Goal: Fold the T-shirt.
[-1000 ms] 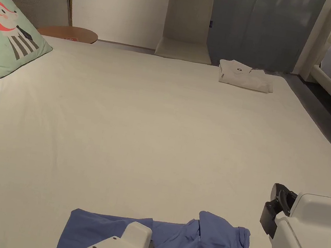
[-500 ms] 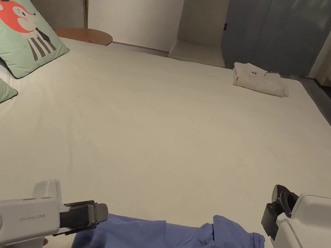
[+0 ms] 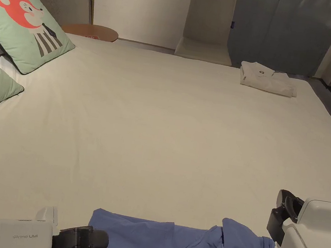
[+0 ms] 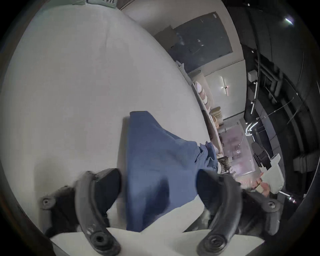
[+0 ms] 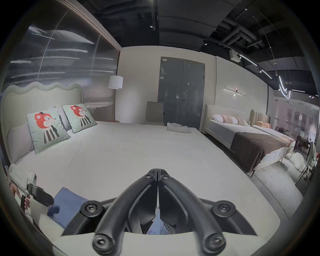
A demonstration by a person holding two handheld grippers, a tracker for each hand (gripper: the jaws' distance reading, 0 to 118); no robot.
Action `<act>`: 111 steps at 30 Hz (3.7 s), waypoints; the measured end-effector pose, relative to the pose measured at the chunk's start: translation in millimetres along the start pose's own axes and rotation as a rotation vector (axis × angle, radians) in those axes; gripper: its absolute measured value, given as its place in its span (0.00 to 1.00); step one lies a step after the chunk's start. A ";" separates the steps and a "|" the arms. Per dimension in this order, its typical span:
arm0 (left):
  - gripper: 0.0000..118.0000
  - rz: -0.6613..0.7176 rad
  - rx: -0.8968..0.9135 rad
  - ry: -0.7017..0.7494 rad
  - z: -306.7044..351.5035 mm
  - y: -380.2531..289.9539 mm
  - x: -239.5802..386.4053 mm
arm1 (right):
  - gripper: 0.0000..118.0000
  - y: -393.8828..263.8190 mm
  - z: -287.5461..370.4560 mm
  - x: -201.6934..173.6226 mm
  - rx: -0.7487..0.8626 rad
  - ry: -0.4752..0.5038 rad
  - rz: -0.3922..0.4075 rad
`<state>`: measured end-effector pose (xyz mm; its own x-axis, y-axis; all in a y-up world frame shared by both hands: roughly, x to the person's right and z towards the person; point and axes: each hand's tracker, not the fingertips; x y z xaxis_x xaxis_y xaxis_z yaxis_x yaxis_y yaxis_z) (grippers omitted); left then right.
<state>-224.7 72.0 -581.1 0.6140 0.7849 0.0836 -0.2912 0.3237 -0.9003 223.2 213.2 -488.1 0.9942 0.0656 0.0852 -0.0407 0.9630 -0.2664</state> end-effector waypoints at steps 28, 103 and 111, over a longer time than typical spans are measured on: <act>0.06 -0.310 0.146 0.460 75.0 14.0 68.9 | 0.01 2.6 -2.1 -10.8 0.020 0.075 -0.026; 0.00 -0.767 0.232 0.471 -192.1 -128.2 207.3 | 0.01 -18.1 21.5 71.0 -0.019 -0.067 -0.110; 0.00 -0.764 0.211 0.406 -199.3 -140.2 221.4 | 0.01 -19.2 20.8 75.7 -0.012 -0.073 -0.112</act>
<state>98.3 95.1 -521.5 0.8967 0.0800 0.4352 0.1998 0.8044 -0.5595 297.2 205.2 -456.5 0.9825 -0.0226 0.1846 0.0716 0.9621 -0.2632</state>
